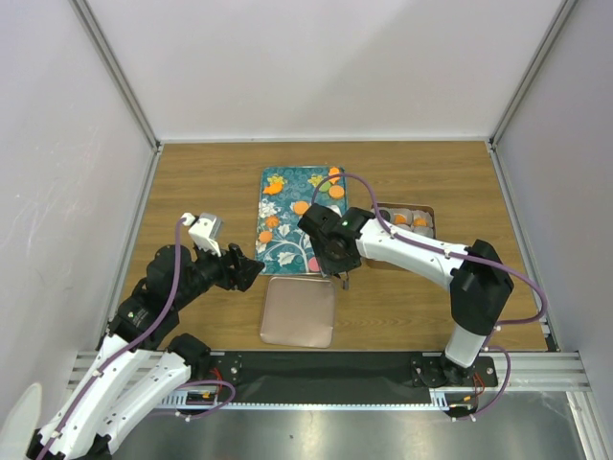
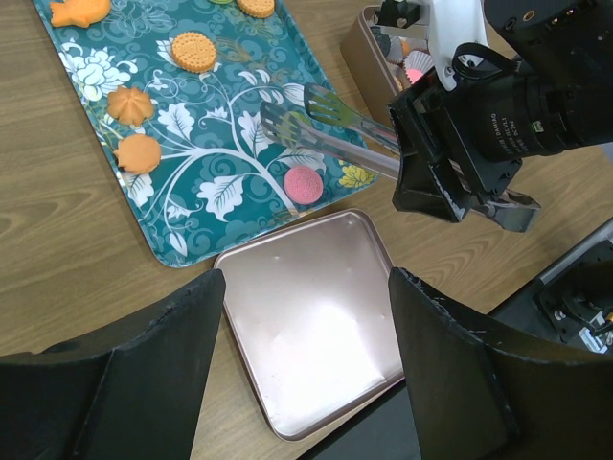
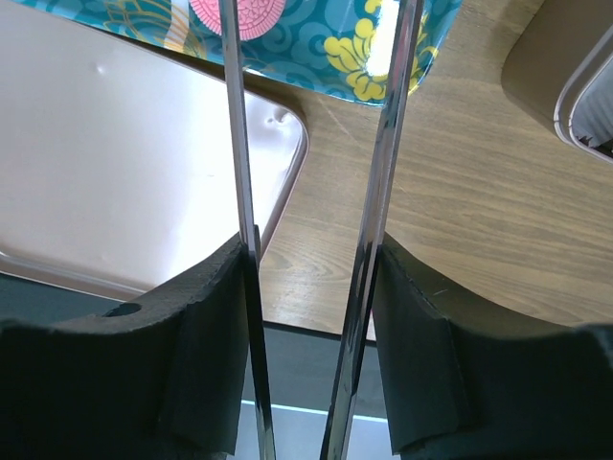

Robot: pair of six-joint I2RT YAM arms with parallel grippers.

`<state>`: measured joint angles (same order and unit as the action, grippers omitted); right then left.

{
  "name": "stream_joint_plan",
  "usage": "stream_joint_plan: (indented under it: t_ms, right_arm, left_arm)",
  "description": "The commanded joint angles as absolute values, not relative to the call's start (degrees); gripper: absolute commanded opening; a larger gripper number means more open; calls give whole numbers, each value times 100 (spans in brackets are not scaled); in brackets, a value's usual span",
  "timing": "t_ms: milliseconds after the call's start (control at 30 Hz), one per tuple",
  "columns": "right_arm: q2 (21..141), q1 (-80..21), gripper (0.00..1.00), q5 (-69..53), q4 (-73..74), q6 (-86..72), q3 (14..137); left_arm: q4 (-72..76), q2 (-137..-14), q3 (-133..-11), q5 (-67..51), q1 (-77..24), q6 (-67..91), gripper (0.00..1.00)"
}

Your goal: Pack the cookies

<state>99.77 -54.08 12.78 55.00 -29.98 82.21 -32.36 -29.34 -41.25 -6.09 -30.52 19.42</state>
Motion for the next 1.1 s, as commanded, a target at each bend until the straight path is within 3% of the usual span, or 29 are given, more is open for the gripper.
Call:
stream_joint_plan:
  t_ms: [0, 633, 1067]
  right_arm:
    - [9923, -5449, 52, 1336, 5475, -3032, 8271]
    - [9853, -5476, 50, 1257, 5502, -3059, 8112]
    - [9712, -5484, 34, 1318, 5695, -2997, 8200]
  left_arm:
    - [-3173, -2909, -4140, -536, -3094, 1951, 75]
    - [-3155, -2900, -4140, -562, -3094, 1951, 75]
    - [-3164, -2918, -4148, -545, -3094, 1951, 75]
